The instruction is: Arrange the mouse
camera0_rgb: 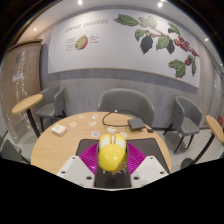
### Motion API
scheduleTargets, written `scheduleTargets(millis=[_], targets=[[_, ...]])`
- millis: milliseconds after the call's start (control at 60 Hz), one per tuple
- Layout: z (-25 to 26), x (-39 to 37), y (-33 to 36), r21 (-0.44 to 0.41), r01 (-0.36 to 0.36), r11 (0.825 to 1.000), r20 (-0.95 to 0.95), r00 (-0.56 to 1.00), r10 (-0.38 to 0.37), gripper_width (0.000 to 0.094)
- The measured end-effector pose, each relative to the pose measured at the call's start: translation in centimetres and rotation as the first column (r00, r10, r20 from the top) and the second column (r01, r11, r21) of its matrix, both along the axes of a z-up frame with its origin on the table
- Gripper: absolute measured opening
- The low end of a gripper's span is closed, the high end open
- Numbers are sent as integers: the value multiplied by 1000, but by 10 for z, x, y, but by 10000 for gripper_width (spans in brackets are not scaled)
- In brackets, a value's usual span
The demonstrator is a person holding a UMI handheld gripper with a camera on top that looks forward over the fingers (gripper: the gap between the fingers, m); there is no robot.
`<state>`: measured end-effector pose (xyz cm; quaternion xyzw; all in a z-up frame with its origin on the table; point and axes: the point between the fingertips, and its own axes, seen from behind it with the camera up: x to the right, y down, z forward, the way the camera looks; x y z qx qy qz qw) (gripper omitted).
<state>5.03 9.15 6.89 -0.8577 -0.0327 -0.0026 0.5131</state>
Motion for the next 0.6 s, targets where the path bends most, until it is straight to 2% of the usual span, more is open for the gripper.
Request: scheduleTargets(millis=[83, 167, 250, 350, 433, 550, 600], targets=[[-46, 24, -9, -83, 37, 996, 10, 999, -36, 359], [-62, 34, -13, -154, 38, 987, -2, 999, -39, 358], [-82, 40, -17, -194, 53, 980, -38, 997, -61, 388], [-83, 41, -20, -209, 35, 977, -51, 998, -46, 451], [-82, 43, -24, -216, 7, 976, -26, 1000, -13, 548], [-57, 48, -35, -113, -23, 993, 1, 1000, 23, 846], [-46, 44, -47, -77, -51, 996, -17, 999, 50, 869]])
